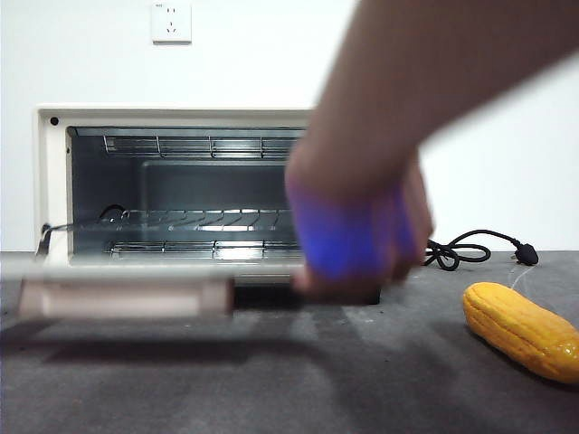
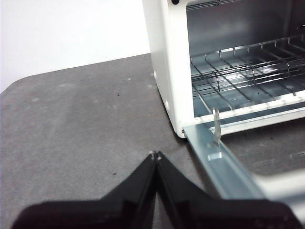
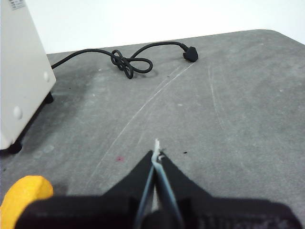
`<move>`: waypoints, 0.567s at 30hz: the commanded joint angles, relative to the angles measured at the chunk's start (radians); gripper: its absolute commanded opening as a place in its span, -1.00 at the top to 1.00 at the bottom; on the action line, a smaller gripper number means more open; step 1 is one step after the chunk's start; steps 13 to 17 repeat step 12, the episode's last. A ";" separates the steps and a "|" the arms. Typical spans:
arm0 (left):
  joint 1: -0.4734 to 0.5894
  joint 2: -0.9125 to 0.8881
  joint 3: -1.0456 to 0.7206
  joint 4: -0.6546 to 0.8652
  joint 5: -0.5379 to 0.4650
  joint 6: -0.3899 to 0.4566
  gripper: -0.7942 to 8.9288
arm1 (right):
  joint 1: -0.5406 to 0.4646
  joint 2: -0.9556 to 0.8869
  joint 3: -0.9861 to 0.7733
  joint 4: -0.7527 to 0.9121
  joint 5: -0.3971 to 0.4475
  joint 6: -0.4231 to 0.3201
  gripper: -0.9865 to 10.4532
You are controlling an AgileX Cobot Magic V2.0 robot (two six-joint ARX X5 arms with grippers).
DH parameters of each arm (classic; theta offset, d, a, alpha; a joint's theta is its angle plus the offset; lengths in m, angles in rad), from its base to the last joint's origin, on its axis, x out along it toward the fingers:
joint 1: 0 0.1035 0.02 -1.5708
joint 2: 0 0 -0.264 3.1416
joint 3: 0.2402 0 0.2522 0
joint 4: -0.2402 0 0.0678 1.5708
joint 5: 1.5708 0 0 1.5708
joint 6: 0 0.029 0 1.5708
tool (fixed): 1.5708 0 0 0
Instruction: Take the corn from the table,put the corn in the oven
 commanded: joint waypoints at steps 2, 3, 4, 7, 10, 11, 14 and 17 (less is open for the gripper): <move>-0.003 -0.001 -0.008 0.003 0.001 -0.005 0.84 | 0.001 0.000 -0.008 0.006 0.003 0.007 0.83; -0.001 -0.001 -0.008 0.003 0.002 -0.005 0.84 | 0.001 0.000 -0.008 0.006 0.003 0.007 0.83; 0.002 -0.001 -0.008 0.003 0.001 -0.005 0.84 | 0.001 0.000 -0.008 0.006 0.003 0.007 0.83; 0.010 -0.001 -0.008 0.003 0.001 -0.005 0.84 | 0.001 0.000 -0.008 0.006 0.003 0.007 0.83; 0.018 -0.001 -0.008 0.003 0.001 -0.005 0.84 | 0.001 0.000 -0.008 0.006 0.003 0.007 0.83; 0.020 -0.001 -0.008 0.003 0.001 -0.005 0.84 | 0.001 0.000 -0.008 0.006 0.003 0.007 0.83; 0.020 -0.001 -0.008 0.003 0.001 -0.005 0.84 | 0.001 0.000 -0.008 0.006 0.003 0.007 0.83; 0.020 -0.001 -0.008 0.003 0.001 -0.005 0.84 | 0.001 0.000 -0.008 0.006 0.003 0.007 0.83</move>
